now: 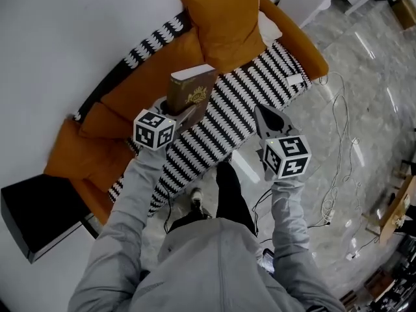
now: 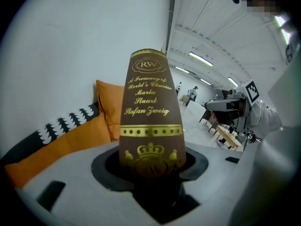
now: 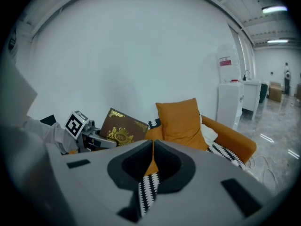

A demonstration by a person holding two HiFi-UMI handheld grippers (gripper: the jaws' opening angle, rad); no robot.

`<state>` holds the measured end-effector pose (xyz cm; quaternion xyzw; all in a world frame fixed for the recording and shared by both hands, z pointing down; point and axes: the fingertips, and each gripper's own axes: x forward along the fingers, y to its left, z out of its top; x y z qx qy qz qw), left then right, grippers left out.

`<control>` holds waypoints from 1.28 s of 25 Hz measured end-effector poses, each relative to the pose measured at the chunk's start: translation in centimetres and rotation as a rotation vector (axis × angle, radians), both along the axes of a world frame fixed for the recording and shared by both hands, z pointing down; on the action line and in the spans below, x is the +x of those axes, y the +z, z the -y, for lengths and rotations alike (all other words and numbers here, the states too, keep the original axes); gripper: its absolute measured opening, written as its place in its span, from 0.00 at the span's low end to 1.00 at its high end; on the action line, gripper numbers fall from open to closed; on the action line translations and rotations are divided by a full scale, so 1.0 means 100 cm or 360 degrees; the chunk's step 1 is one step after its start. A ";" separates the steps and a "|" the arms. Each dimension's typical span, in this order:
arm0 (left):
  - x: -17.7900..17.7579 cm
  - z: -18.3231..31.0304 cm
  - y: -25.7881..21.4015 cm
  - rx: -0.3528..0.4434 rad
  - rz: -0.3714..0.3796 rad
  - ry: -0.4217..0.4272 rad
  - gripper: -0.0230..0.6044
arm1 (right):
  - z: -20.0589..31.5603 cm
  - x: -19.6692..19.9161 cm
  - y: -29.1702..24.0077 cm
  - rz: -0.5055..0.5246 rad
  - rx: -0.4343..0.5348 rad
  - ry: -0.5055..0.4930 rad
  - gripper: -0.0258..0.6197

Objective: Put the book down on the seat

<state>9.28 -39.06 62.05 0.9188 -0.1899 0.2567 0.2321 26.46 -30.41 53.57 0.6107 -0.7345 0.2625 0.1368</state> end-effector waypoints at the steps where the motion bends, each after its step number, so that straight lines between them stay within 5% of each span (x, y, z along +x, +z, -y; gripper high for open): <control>1: 0.003 0.002 0.010 -0.0027 0.0016 0.0007 0.40 | 0.003 0.002 0.008 0.0025 -0.0019 0.0006 0.09; 16: 0.027 0.023 0.165 -0.0359 0.0374 0.0236 0.40 | 0.039 0.016 0.107 0.0152 -0.0225 -0.0046 0.09; 32: 0.050 0.021 0.278 -0.0647 0.0567 0.0404 0.41 | 0.063 0.023 0.195 0.0351 -0.0448 -0.0031 0.09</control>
